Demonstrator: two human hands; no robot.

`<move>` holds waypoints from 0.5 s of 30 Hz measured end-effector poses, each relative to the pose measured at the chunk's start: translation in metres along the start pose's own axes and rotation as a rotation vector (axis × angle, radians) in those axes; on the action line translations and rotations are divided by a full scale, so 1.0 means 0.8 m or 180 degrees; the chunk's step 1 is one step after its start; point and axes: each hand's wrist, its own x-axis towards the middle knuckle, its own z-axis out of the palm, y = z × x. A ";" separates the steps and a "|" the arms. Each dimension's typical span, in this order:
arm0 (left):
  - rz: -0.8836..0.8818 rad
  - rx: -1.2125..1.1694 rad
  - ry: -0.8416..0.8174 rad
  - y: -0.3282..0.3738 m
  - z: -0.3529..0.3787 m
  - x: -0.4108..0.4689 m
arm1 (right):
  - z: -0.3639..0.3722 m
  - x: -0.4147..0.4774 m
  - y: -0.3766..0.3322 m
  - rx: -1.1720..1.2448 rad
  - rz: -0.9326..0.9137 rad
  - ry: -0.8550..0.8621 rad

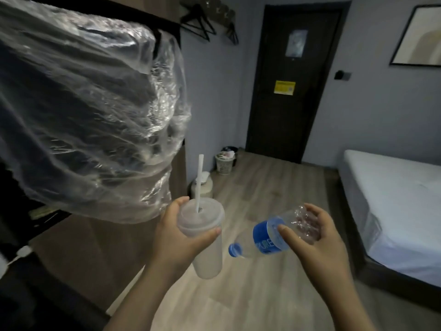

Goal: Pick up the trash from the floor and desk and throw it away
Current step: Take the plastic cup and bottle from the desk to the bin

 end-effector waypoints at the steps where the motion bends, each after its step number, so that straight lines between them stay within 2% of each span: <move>1: -0.0006 -0.0030 -0.0035 -0.004 0.014 0.013 | -0.004 0.010 0.007 -0.0046 0.0022 0.0011; 6: 0.0003 -0.0074 -0.0174 -0.038 0.063 0.091 | 0.009 0.079 0.038 -0.0293 0.0070 0.0118; 15: 0.0104 0.0095 -0.0215 -0.081 0.088 0.301 | 0.109 0.252 0.049 -0.0514 0.0220 0.0095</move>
